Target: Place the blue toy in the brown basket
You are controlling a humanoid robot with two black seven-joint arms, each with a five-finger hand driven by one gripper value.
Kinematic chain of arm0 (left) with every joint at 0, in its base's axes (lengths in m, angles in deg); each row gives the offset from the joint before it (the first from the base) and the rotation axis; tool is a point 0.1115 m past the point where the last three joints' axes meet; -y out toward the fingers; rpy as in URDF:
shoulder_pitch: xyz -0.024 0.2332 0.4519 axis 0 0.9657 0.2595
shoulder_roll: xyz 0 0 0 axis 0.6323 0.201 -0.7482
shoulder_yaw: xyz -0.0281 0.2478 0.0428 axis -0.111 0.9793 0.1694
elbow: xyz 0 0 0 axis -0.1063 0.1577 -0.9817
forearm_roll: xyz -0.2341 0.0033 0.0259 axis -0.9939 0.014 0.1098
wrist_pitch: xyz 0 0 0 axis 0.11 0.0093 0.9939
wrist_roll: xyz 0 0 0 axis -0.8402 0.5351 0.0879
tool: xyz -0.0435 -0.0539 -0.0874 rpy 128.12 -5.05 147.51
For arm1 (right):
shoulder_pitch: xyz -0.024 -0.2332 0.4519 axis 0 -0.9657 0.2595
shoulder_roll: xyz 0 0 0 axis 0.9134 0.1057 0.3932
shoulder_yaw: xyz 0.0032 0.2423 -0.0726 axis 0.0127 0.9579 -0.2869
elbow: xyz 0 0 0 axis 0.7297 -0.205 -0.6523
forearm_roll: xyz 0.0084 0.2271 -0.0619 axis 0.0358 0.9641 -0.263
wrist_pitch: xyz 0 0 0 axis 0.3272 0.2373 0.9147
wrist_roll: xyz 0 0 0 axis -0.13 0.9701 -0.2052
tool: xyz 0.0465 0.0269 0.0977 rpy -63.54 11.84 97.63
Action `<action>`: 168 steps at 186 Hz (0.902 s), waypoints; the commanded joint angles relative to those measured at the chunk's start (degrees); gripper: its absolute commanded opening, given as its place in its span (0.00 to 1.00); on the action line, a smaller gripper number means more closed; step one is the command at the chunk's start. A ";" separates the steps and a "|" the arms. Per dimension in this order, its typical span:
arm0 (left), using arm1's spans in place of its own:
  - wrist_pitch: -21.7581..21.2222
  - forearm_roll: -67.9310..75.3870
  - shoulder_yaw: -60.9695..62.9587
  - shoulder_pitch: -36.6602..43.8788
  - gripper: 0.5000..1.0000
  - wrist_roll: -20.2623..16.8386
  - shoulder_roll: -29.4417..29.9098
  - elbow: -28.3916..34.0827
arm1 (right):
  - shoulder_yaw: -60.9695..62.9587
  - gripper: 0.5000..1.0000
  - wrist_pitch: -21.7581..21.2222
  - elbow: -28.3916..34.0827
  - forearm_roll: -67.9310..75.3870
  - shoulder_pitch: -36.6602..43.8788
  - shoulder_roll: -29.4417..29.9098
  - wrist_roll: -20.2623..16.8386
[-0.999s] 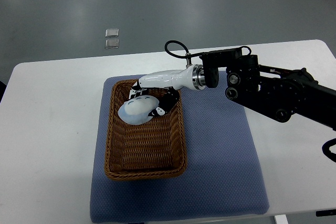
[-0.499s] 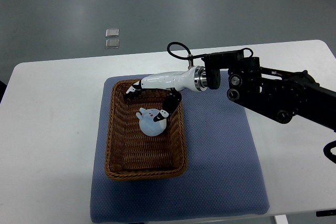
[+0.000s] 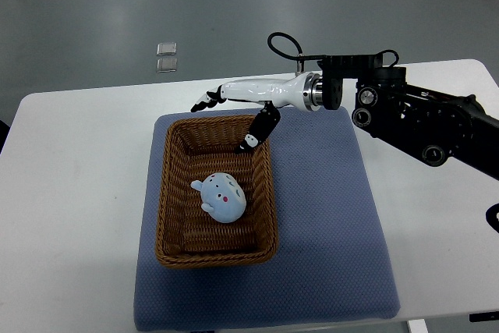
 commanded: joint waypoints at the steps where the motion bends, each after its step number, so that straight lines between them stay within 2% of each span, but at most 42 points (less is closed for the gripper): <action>1: 0.00 0.00 0.00 0.00 1.00 0.00 0.00 0.00 | 5.26 0.79 0.04 -2.27 2.52 -0.91 -0.19 0.00; 26: 0.00 0.00 0.00 0.00 1.00 0.00 0.00 0.00 | 12.30 0.79 0.22 -5.44 6.57 -2.05 0.52 0.00; 41: 0.00 0.00 0.00 0.00 1.00 0.00 0.00 0.00 | 16.17 0.79 1.80 -7.99 9.64 -2.84 1.22 0.09; 66: 0.00 0.00 0.00 0.00 1.00 0.00 0.00 0.00 | 22.14 0.79 9.44 -13.78 17.63 -4.25 3.68 0.17; 90: 0.00 0.00 0.00 0.00 1.00 0.00 0.00 0.00 | 24.52 0.79 15.86 -16.25 27.83 -5.13 7.19 0.17; 124: 0.00 0.00 0.00 0.00 1.00 0.00 0.00 0.00 | 25.22 0.79 23.94 -20.46 44.53 -5.83 7.37 0.17; 139: 0.00 0.00 0.00 0.00 1.00 0.00 0.00 0.00 | 25.31 0.79 25.88 -24.07 51.30 -5.92 7.55 0.17; 168: 0.00 0.00 0.00 0.00 1.00 0.00 0.00 0.00 | 25.22 0.79 26.23 -29.52 64.66 -5.92 7.90 0.26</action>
